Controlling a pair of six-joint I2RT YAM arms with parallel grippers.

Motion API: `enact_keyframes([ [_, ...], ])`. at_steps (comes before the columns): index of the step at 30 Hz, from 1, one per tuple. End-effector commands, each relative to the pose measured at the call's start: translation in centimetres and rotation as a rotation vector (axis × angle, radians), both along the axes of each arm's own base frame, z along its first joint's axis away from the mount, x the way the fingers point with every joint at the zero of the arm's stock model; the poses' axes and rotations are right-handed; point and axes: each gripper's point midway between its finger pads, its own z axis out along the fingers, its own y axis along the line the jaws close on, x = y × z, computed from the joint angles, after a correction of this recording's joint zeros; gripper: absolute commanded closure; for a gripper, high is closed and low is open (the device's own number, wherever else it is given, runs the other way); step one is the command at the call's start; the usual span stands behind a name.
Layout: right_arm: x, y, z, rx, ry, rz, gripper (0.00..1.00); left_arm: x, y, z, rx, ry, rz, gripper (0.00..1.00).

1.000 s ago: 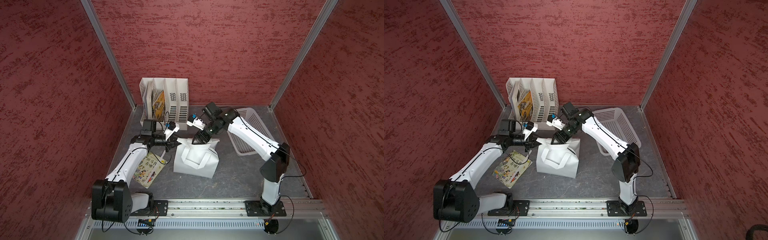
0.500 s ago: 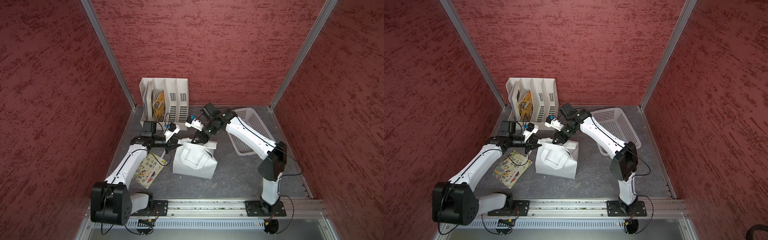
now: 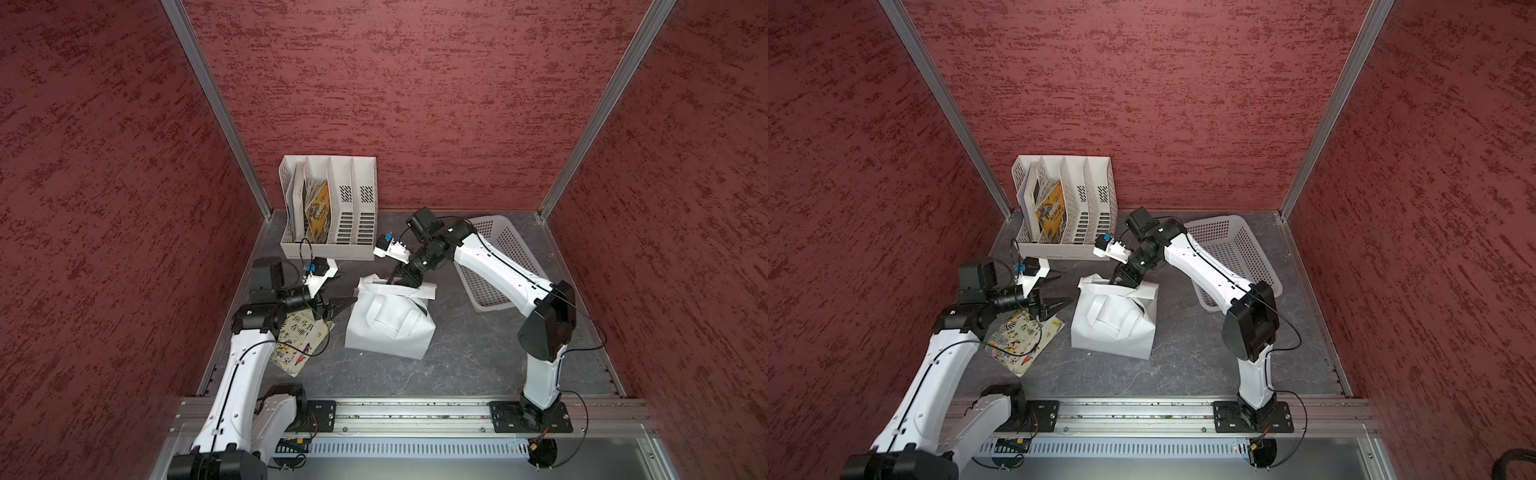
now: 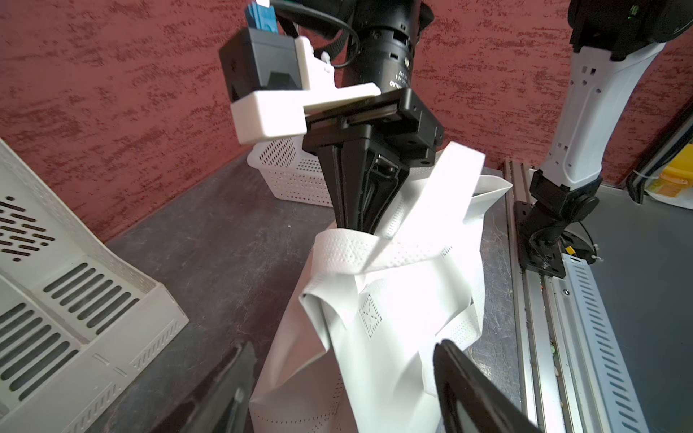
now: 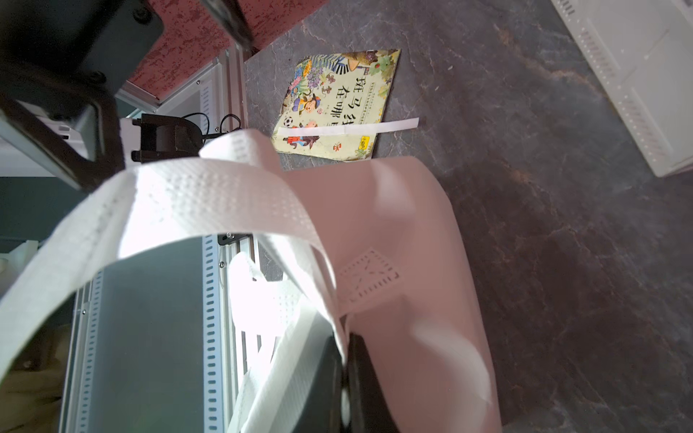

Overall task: Place the ice pack in the delivery bag
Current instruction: Seal the delivery bag at the center of the board.

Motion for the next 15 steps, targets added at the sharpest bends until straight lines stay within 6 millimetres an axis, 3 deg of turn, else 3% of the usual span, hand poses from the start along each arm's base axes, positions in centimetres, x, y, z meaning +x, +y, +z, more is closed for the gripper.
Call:
enact_keyframes([
  [1,-0.5,-0.4,0.6,0.034,-0.068,0.070,1.00,-0.3,-0.7,1.7,-0.086,0.023,-0.052,0.19],
  [10,-0.8,0.0,1.5,0.095,-0.112,0.114,1.00,2.3,-3.0,-1.3,-0.039,0.132,-0.119,0.25],
  [15,-1.2,-0.2,2.0,0.131,-0.173,0.140,1.00,3.5,-3.7,-1.6,-0.055,0.165,-0.164,0.33],
])
